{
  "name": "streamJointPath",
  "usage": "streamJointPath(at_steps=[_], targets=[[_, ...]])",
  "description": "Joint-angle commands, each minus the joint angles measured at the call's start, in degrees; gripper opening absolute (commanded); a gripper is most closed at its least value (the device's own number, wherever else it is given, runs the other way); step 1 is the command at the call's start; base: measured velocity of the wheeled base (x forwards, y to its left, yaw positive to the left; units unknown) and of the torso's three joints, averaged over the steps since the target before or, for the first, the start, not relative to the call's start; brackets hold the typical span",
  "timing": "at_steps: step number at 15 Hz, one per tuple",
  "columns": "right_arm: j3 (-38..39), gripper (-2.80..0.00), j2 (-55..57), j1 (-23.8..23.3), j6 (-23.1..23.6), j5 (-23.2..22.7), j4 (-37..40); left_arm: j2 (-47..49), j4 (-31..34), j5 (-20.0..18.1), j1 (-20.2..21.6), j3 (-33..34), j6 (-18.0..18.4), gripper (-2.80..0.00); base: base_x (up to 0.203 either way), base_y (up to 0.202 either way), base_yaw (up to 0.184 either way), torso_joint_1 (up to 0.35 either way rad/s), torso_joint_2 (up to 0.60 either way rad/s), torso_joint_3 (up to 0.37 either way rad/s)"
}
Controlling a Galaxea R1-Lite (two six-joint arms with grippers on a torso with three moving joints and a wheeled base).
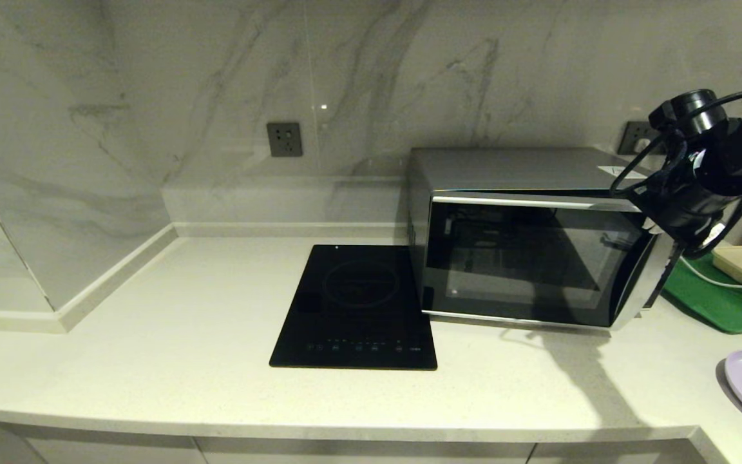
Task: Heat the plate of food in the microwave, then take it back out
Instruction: Close the microwave oven
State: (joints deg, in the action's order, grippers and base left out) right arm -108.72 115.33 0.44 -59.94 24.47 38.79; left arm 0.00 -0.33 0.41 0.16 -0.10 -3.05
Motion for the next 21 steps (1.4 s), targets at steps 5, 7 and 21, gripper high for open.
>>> streamJointPath(at_steps=[5,7,21], targets=[[-0.35,-2.80,2.88,-0.26,4.25,-0.65,-6.99,0.00,-0.02,0.03,0.02,0.01,-0.03,-2.80,0.000,0.000,0.000,0.000,0.00,0.000],[-0.35,-2.80,3.32,-0.35,4.38,-0.73,-8.66,0.00,-0.02,0.03,0.02,0.01,-0.03,-2.80,0.000,0.000,0.000,0.000,0.00,0.000],[1.36,-2.80,-0.67,-0.19,8.66,-5.99,-15.16,0.00,-0.02,0.03,0.02,0.01,-0.03,-2.80,0.000,0.000,0.000,0.000,0.00,0.000]])
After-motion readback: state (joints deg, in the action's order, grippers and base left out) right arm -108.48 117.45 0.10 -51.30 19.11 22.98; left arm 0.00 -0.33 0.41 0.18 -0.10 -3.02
